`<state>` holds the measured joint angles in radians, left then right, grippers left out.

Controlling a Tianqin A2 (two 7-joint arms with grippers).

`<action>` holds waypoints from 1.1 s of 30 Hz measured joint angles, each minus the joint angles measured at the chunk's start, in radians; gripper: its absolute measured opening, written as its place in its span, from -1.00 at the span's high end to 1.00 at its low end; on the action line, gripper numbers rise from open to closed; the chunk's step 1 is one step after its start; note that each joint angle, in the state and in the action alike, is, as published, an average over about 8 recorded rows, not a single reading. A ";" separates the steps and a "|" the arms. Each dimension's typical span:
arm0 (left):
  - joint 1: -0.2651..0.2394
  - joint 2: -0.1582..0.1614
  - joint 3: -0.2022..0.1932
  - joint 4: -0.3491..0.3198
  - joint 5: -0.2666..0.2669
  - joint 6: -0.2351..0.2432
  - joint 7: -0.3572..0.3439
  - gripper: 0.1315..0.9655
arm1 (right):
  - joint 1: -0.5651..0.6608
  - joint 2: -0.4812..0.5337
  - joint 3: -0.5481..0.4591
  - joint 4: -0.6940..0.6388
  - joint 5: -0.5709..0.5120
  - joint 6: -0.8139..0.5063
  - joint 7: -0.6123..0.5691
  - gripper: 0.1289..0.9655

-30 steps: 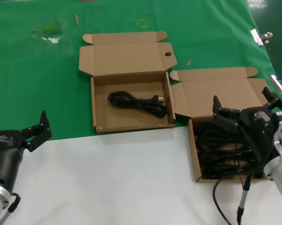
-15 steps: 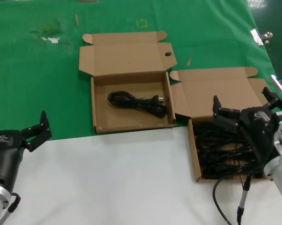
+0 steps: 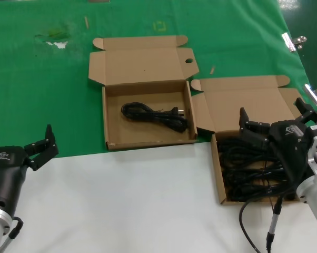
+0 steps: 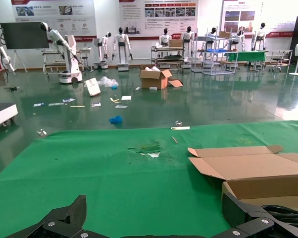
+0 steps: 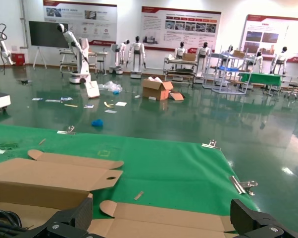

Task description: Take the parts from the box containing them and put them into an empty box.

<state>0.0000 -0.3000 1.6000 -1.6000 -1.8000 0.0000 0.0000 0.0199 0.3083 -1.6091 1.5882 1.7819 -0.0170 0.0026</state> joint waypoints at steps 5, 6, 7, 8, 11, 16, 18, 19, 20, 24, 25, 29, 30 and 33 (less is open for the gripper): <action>0.000 0.000 0.000 0.000 0.000 0.000 0.000 -1.00 | 0.000 0.000 0.000 0.000 0.000 0.000 0.000 -1.00; 0.000 0.000 0.000 0.000 0.000 0.000 0.000 -1.00 | 0.000 0.000 0.000 0.000 0.000 0.000 0.000 -1.00; 0.000 0.000 0.000 0.000 0.000 0.000 0.000 -1.00 | 0.000 0.000 0.000 0.000 0.000 0.000 0.000 -1.00; 0.000 0.000 0.000 0.000 0.000 0.000 0.000 -1.00 | 0.000 0.000 0.000 0.000 0.000 0.000 0.000 -1.00; 0.000 0.000 0.000 0.000 0.000 0.000 0.000 -1.00 | 0.000 0.000 0.000 0.000 0.000 0.000 0.000 -1.00; 0.000 0.000 0.000 0.000 0.000 0.000 0.000 -1.00 | 0.000 0.000 0.000 0.000 0.000 0.000 0.000 -1.00; 0.000 0.000 0.000 0.000 0.000 0.000 0.000 -1.00 | 0.000 0.000 0.000 0.000 0.000 0.000 0.000 -1.00; 0.000 0.000 0.000 0.000 0.000 0.000 0.000 -1.00 | 0.000 0.000 0.000 0.000 0.000 0.000 0.000 -1.00; 0.000 0.000 0.000 0.000 0.000 0.000 0.000 -1.00 | 0.000 0.000 0.000 0.000 0.000 0.000 0.000 -1.00; 0.000 0.000 0.000 0.000 0.000 0.000 0.000 -1.00 | 0.000 0.000 0.000 0.000 0.000 0.000 0.000 -1.00; 0.000 0.000 0.000 0.000 0.000 0.000 0.000 -1.00 | 0.000 0.000 0.000 0.000 0.000 0.000 0.000 -1.00; 0.000 0.000 0.000 0.000 0.000 0.000 0.000 -1.00 | 0.000 0.000 0.000 0.000 0.000 0.000 0.000 -1.00; 0.000 0.000 0.000 0.000 0.000 0.000 0.000 -1.00 | 0.000 0.000 0.000 0.000 0.000 0.000 0.000 -1.00; 0.000 0.000 0.000 0.000 0.000 0.000 0.000 -1.00 | 0.000 0.000 0.000 0.000 0.000 0.000 0.000 -1.00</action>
<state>0.0000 -0.3000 1.6000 -1.6000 -1.8000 0.0000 0.0000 0.0199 0.3083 -1.6091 1.5882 1.7819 -0.0170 0.0026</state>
